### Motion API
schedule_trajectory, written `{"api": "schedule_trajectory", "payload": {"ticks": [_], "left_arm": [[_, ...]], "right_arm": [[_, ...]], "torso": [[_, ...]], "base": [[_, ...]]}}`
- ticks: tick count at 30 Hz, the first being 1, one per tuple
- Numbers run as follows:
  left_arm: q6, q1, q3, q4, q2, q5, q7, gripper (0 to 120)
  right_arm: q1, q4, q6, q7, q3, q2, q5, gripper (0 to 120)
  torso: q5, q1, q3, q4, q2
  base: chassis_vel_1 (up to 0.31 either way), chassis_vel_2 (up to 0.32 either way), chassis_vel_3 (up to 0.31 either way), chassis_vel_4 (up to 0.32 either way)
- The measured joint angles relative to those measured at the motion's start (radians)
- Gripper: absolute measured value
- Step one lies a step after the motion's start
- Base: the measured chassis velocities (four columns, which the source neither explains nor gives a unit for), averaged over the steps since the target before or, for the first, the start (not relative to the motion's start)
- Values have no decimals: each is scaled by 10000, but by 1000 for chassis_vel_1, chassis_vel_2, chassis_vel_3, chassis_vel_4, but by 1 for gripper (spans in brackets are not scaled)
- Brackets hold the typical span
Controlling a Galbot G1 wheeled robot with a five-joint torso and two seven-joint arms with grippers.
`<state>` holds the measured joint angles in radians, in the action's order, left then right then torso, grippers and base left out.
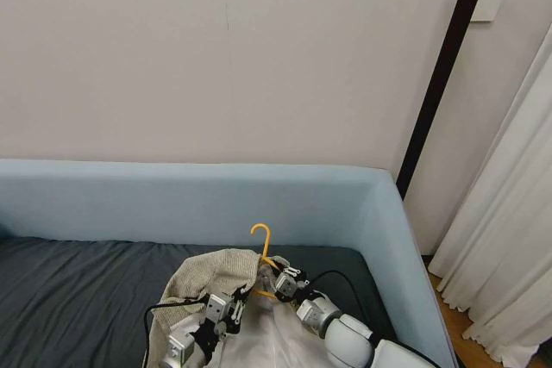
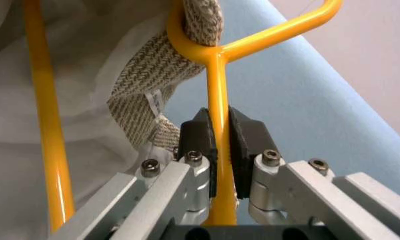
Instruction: Pick up the clothes from the sofa and hang them on the clothes hanger.
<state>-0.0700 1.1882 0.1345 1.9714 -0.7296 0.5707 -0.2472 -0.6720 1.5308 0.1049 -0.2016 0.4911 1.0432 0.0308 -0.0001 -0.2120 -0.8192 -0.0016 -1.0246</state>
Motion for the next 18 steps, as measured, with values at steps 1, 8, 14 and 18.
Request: {"api": "schedule_trajectory", "payload": {"ticks": [1, 8, 14, 18], "left_arm": [[0, 0, 0, 0, 0, 0, 0, 2], [73, 989, -602, 447, 273, -541, 10, 27], [-617, 2086, -1530, 775, 517, -1342, 295, 51], [-1289, 2516, -2176, 1010, 698, -1409, 733, 64]], "right_arm": [[0, 0, 0, 0, 0, 0, 0, 5], [-152, -56, -220, -74, -342, -41, 92, 5], [-441, -149, -601, -208, -754, 41, 449, 5], [-634, -155, -925, -301, -949, 48, 899, 5]], "torso": [[0, 0, 0, 0, 0], [0, 0, 0, 0, 0], [-1, 0, 0, 1, 0], [0, 0, 1, 3, 0]], "base": [[0, 0, 0, 0], [0, 0, 0, 0], [0, 0, 0, 0], [0, 0, 0, 0]]}}
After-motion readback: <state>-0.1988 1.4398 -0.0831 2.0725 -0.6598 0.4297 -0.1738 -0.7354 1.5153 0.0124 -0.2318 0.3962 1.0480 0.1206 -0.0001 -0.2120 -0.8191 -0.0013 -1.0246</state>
